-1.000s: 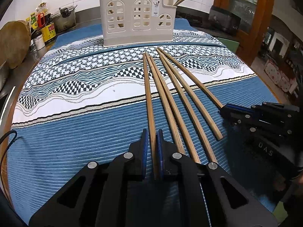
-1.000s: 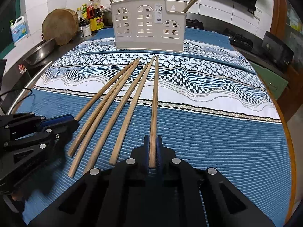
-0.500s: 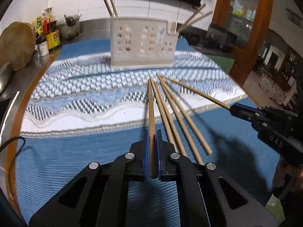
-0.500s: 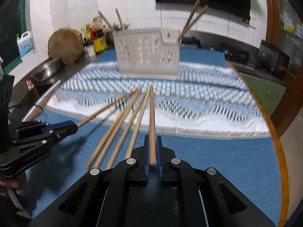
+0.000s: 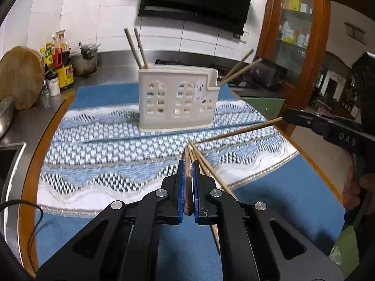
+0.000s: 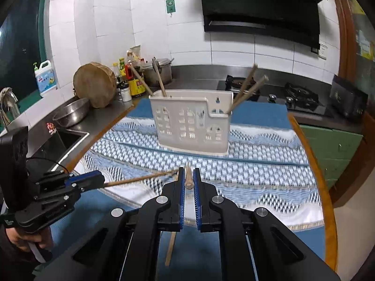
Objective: Organize utensils
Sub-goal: 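Lift both held chopsticks and carry them over the white holder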
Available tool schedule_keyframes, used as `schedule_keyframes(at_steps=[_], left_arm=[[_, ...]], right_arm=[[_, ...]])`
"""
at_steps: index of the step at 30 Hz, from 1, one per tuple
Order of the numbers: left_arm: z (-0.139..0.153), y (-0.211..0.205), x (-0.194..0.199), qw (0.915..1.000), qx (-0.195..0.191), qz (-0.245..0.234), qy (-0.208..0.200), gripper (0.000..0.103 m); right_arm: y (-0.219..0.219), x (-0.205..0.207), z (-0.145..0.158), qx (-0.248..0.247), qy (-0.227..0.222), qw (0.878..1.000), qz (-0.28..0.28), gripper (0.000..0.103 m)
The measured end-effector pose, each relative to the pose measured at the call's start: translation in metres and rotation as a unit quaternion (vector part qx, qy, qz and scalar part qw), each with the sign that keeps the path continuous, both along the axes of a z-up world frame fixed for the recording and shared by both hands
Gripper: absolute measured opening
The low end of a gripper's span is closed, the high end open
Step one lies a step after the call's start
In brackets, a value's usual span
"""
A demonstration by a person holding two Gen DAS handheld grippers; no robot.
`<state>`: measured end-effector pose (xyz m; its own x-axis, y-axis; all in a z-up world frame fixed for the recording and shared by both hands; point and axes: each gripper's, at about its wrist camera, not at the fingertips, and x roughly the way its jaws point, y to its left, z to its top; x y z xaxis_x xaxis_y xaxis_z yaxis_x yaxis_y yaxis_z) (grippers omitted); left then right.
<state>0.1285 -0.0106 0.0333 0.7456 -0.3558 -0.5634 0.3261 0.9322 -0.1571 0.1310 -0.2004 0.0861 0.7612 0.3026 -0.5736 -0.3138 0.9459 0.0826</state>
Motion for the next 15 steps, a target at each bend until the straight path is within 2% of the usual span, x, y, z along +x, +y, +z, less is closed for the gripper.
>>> schedule_keyframes(at_steps=[5,8,15], left_arm=[[0.014,-0.002,0.013,0.9996,0.007,-0.004,-0.027,0.005],[0.014,-0.004,0.019,0.9995,0.009,-0.008,-0.031,0.005],[0.006,-0.005,0.031,0.9995,-0.004,-0.011,-0.031,0.005]], right_arm=[[-0.001,0.017,0.021,0.005,-0.002,1.0,0.015,0.007],[0.004,0.024,0.03,-0.011,-0.011,1.0,0.017,0.007],[0.007,0.031,0.032,-0.02,-0.016,0.999,0.022,0.007]])
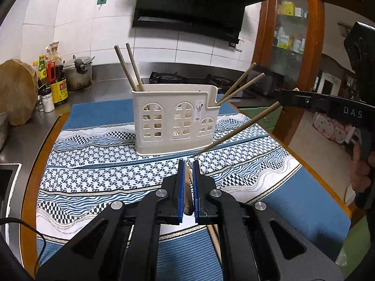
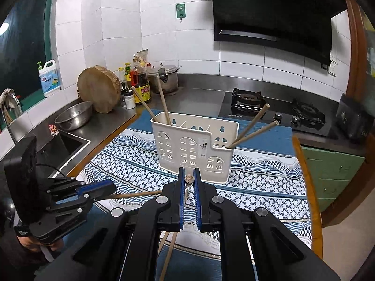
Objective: Organize utensils
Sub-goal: 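Lift both held chopsticks and carry them over the white holder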
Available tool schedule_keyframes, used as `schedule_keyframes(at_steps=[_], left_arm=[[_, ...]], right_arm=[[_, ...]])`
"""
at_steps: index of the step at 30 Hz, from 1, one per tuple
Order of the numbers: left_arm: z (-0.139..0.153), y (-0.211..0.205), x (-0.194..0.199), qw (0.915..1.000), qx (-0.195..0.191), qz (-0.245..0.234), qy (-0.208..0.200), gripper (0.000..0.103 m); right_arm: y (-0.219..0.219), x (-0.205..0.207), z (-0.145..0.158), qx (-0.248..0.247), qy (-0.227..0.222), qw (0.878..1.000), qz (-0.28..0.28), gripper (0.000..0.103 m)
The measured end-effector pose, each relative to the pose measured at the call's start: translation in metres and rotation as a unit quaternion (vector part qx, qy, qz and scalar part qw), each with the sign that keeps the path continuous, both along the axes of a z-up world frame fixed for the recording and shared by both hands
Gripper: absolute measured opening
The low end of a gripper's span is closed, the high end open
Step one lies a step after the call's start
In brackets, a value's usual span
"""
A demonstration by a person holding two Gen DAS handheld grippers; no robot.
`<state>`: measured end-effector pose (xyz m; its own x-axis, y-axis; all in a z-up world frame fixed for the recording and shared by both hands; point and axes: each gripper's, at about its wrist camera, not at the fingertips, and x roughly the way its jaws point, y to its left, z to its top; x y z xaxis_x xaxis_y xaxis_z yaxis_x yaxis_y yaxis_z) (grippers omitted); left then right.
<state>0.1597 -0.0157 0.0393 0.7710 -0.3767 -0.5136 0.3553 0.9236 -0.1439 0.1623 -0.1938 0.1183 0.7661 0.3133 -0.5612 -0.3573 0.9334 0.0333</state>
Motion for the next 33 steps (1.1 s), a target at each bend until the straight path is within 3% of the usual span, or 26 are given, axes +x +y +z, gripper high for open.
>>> schedule_keyframes(at_steps=[9,22,33], left_arm=[[0.015,0.002,-0.01,0.9997,0.01,-0.008,-0.021,0.005],[0.058,0.011,0.003,0.9989,0.005,-0.031,-0.036,0.005],[0.067,-0.013,0.019,0.9973,-0.003,-0.041,-0.061,0.005]], right_arm=[[-0.003,-0.001,0.003,0.002,-0.005,1.0,-0.003,0.007],[0.0,-0.001,0.035,-0.004,-0.038,0.999,0.007,0.007],[-0.002,0.006,0.029,0.003,-0.03,1.0,0.002,0.007]])
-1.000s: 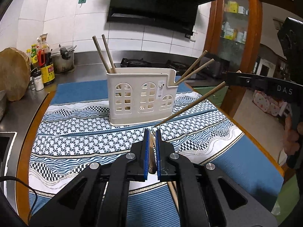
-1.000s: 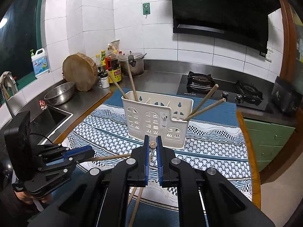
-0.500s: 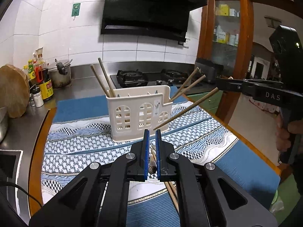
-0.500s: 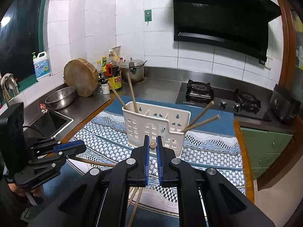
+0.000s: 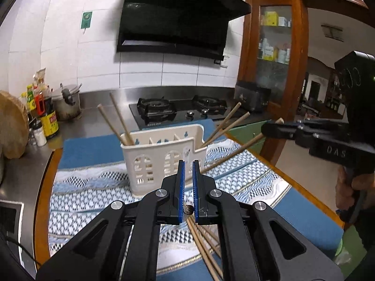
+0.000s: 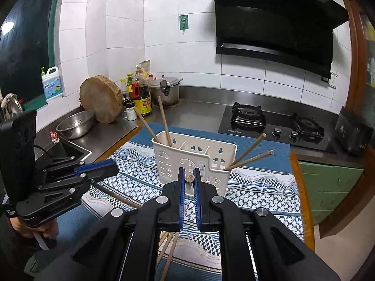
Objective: Organize utensils
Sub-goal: 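Lift both held chopsticks and carry them over the white holder, then lower the left gripper's chopstick into the holder and open it while the right gripper releases its own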
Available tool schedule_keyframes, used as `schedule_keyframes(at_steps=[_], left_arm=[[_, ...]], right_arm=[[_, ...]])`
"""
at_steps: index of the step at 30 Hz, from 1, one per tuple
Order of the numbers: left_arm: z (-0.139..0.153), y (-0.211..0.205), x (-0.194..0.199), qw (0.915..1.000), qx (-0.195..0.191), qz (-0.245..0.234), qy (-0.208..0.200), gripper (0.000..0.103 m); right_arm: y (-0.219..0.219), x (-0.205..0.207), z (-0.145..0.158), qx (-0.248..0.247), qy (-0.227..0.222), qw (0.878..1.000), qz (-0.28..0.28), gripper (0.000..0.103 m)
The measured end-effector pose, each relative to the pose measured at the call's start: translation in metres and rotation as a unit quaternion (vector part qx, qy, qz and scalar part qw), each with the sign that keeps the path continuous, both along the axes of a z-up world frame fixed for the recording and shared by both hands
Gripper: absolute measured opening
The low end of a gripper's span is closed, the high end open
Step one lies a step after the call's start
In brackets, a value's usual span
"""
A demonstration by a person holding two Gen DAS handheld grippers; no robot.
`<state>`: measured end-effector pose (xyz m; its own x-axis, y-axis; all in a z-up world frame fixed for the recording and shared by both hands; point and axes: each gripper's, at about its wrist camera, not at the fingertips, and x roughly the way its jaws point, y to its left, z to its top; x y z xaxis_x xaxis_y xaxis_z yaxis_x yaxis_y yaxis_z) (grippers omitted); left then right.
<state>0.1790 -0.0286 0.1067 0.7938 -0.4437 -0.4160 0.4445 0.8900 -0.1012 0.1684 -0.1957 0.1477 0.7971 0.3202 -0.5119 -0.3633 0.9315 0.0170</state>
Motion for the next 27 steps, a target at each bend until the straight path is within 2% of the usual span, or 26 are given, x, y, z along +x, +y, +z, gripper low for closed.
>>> schedule_keyframes(at_steps=[4,10,14,20,27], left_arm=[[0.0,-0.01,0.007,0.9998,0.0,0.0,-0.021,0.005],[-0.007,-0.02,0.005,0.9993,0.019,-0.014,-0.029,0.006],[-0.008,-0.015,0.0,0.9994,0.018,-0.012,-0.027,0.005],[-0.001,-0.012,-0.004,0.9991,0.019,-0.015,-0.034,0.005],[0.021,-0.012,-0.004,0.9981,0.025,-0.03,-0.049,0.005]], right_arm=[[-0.003,0.002,-0.001,-0.002,-0.001,1.0,-0.005,0.007],[-0.007,0.004,-0.004,-0.004,0.001,1.0,-0.009,0.007],[-0.008,0.004,-0.004,-0.001,0.001,1.0,-0.009,0.007],[-0.007,0.003,0.004,0.0,-0.005,1.0,-0.004,0.007],[-0.005,0.011,0.022,-0.001,-0.015,1.0,0.003,0.007]])
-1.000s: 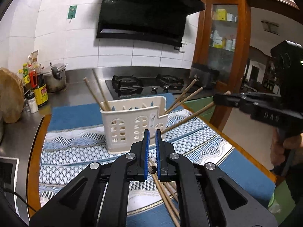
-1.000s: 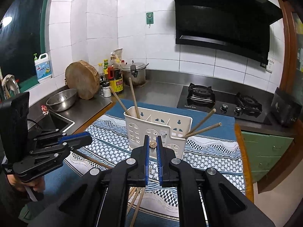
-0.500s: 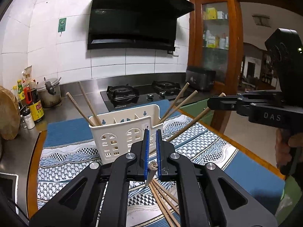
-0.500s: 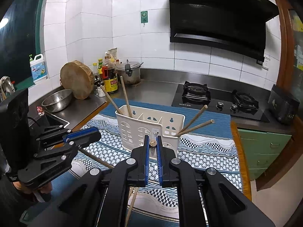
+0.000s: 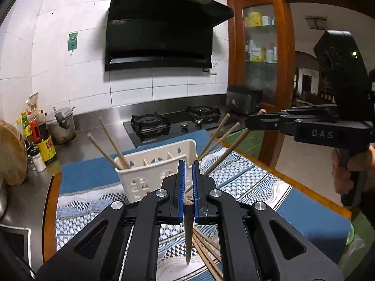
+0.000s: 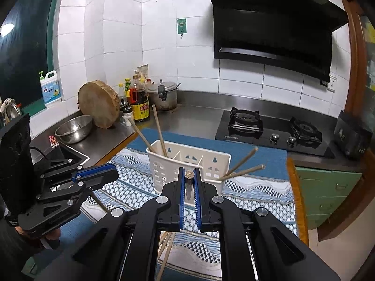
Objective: Organize utensils
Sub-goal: 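Lower the left gripper's chopstick into the holder and open it while the right gripper releases its own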
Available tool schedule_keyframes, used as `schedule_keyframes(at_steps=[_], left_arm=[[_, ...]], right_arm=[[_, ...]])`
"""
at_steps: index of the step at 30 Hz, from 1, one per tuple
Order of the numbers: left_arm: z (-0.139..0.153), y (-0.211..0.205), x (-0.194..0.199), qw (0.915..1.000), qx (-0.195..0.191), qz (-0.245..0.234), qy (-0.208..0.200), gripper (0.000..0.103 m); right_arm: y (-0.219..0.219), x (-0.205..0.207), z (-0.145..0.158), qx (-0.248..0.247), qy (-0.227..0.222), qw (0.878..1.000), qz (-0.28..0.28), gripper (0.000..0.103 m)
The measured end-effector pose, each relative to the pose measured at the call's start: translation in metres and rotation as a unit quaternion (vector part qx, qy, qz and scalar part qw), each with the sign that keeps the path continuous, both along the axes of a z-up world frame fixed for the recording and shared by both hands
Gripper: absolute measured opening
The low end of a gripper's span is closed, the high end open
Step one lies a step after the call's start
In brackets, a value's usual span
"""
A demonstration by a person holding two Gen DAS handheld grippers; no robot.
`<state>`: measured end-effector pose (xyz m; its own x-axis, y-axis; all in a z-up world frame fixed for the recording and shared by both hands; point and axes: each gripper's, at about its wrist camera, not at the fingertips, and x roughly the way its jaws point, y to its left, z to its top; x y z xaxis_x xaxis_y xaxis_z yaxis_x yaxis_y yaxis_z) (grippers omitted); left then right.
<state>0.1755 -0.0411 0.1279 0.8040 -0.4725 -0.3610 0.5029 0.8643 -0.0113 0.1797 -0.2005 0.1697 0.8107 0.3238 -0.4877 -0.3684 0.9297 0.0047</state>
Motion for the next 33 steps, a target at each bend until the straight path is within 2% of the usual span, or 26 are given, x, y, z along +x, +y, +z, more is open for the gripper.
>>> schedule_keyframes(at_steps=[5,8,14,18,23,30,33], left_arm=[[0.032,0.0,0.009,0.9997,-0.002,-0.004,-0.023,0.005],[0.058,-0.001,0.016,0.9986,0.002,0.001,-0.052,0.005],[0.112,0.001,0.032,0.9935,-0.013,0.021,-0.112,0.005],[0.132,-0.001,0.049,0.9893,-0.016,0.04,-0.14,0.005],[0.128,-0.006,0.079,0.9865,-0.011,0.066,-0.15,0.005],[0.103,0.005,0.112,0.9874,-0.04,0.086,-0.127,0.005],[0.102,0.01,0.117,0.9875,-0.054,0.085,-0.121,0.005]], right_arm=[[-0.002,0.013,0.026,-0.004,-0.015,1.0,-0.006,0.007],[-0.007,0.023,0.041,-0.005,-0.023,1.0,-0.013,0.007],[-0.018,0.038,0.062,0.004,-0.032,0.999,-0.019,0.007],[-0.017,0.055,0.067,-0.004,-0.032,0.999,-0.026,0.007],[-0.012,0.074,0.057,-0.02,-0.02,0.999,-0.026,0.007],[-0.009,0.093,0.032,-0.028,0.005,0.999,-0.021,0.007],[-0.01,0.1,0.027,-0.028,0.009,0.999,-0.022,0.007]])
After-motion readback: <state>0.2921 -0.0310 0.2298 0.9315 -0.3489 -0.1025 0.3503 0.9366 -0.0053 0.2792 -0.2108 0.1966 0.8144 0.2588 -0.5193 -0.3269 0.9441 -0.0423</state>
